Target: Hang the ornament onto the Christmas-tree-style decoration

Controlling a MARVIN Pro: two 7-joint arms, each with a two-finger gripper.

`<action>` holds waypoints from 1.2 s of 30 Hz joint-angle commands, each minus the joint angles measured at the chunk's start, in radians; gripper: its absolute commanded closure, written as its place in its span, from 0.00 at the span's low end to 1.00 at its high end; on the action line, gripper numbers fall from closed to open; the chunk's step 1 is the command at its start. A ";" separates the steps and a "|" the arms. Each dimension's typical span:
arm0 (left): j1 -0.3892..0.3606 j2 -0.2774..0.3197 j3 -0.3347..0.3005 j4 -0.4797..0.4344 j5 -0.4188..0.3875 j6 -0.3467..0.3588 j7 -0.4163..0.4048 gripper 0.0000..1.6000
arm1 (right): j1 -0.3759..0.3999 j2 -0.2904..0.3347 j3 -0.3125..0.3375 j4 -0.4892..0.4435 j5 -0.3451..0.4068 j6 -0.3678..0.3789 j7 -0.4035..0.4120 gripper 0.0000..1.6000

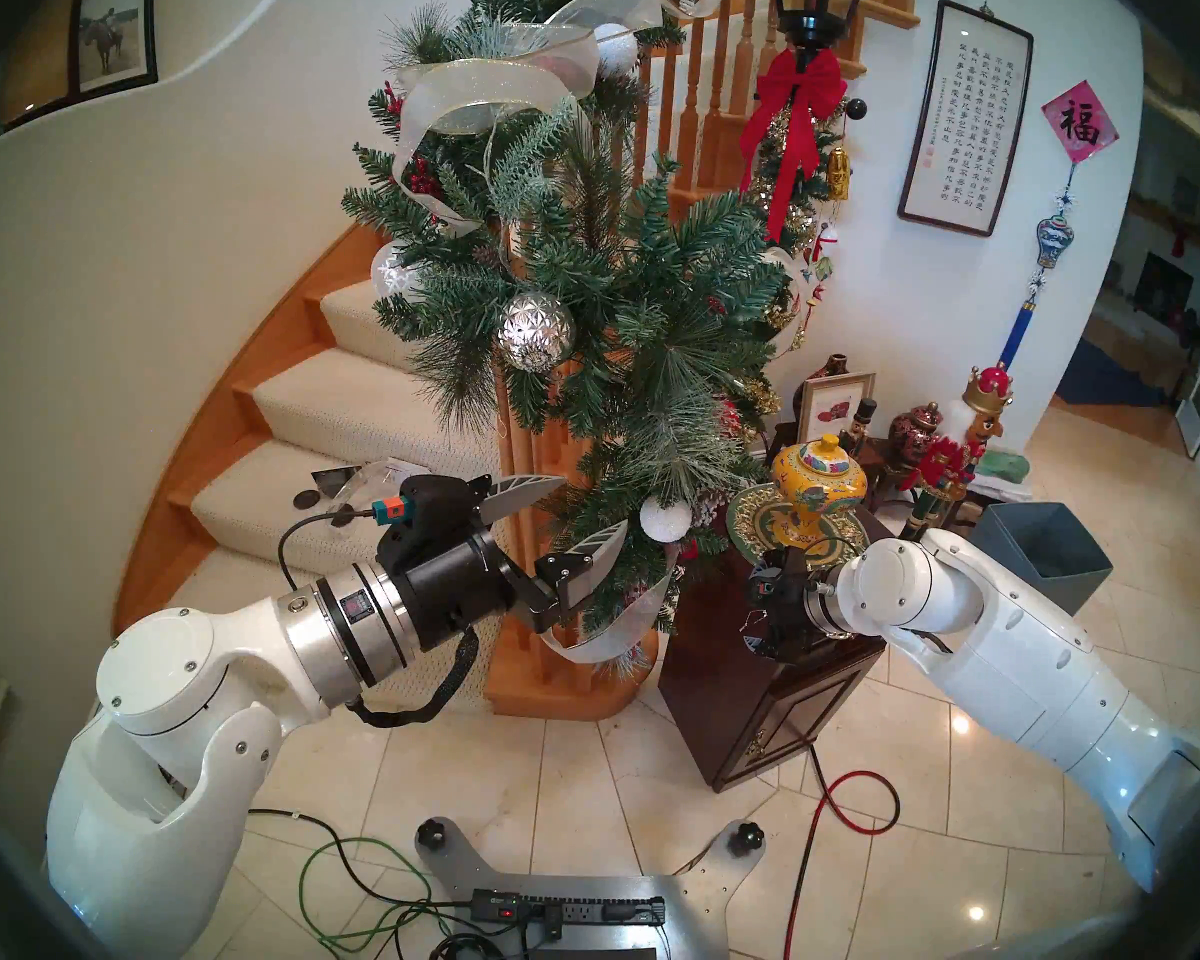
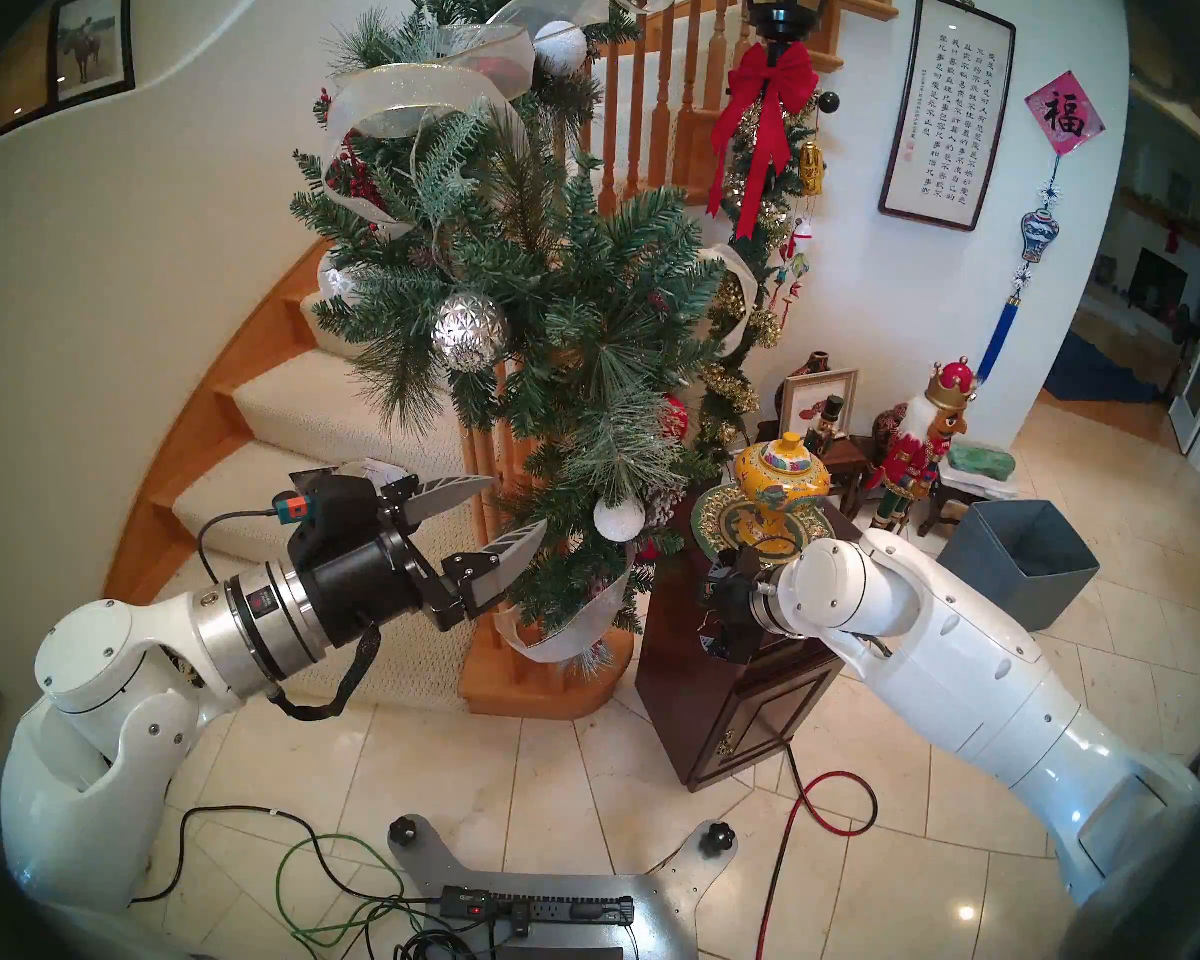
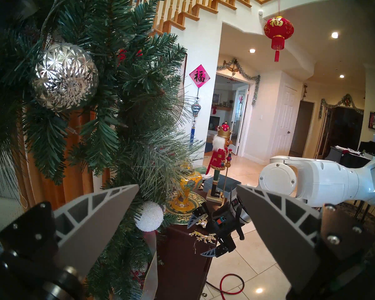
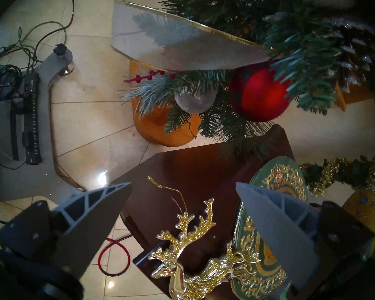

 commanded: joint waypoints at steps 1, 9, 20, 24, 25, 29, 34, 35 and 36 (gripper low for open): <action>-0.001 0.000 -0.001 -0.005 0.000 -0.002 0.000 0.00 | 0.014 -0.008 0.000 -0.001 -0.016 -0.001 -0.015 0.00; -0.001 0.000 -0.001 -0.005 0.000 -0.002 0.000 0.00 | 0.010 -0.011 -0.009 0.006 -0.045 -0.005 -0.037 0.00; -0.001 0.000 -0.001 -0.005 0.000 -0.002 0.000 0.00 | 0.015 -0.019 -0.020 0.024 -0.079 -0.006 -0.049 0.00; -0.001 0.000 -0.001 -0.005 0.000 -0.002 0.000 0.00 | 0.015 -0.020 -0.022 0.027 -0.091 -0.006 -0.054 0.00; -0.001 0.000 -0.001 -0.005 0.000 -0.002 0.000 0.00 | 0.016 -0.021 -0.023 0.029 -0.093 -0.007 -0.055 0.00; -0.001 0.000 -0.001 -0.005 0.000 -0.002 0.000 0.00 | 0.016 -0.025 -0.023 0.032 -0.100 -0.009 -0.057 0.00; -0.001 0.000 -0.001 -0.005 0.000 -0.002 0.000 0.00 | 0.016 -0.029 -0.023 0.032 -0.105 -0.008 -0.056 0.00; -0.001 0.000 -0.001 -0.005 0.000 -0.002 0.000 0.00 | 0.016 -0.030 -0.023 0.031 -0.106 -0.007 -0.056 0.00; -0.001 0.000 -0.001 -0.005 0.000 -0.002 0.000 0.00 | 0.017 -0.033 -0.024 0.033 -0.108 -0.007 -0.056 0.00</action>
